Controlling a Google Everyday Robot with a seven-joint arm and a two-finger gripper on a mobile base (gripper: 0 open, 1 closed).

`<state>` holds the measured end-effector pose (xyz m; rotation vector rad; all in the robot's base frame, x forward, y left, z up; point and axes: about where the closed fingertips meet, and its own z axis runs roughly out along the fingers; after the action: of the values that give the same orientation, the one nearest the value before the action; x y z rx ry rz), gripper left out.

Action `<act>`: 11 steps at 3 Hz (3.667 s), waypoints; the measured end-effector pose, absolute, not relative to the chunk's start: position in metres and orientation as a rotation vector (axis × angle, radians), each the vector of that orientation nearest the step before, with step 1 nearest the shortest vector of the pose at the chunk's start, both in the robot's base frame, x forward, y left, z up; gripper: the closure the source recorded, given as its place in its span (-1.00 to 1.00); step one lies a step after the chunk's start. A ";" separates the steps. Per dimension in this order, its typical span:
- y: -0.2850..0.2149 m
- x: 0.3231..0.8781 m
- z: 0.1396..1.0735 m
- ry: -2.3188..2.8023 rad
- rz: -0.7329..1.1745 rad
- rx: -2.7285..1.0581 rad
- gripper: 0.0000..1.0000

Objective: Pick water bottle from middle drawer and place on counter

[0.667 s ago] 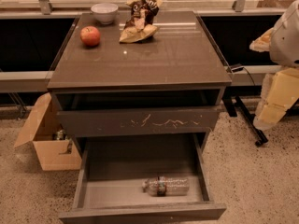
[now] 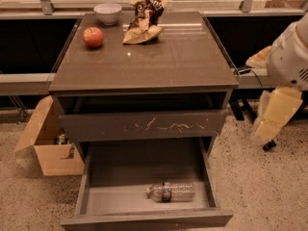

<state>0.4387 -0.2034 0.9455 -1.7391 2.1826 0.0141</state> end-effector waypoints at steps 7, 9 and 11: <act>-0.114 0.474 0.593 1.919 0.508 -1.765 -1.00; -0.104 0.502 0.491 1.924 0.598 -1.762 -1.00; -0.089 0.516 0.422 1.956 0.655 -1.778 -1.00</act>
Offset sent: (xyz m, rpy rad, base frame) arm -0.0251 0.0914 -0.2037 0.4241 0.0651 0.1015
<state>0.5157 -0.0891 0.4224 -1.7777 1.9560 0.6552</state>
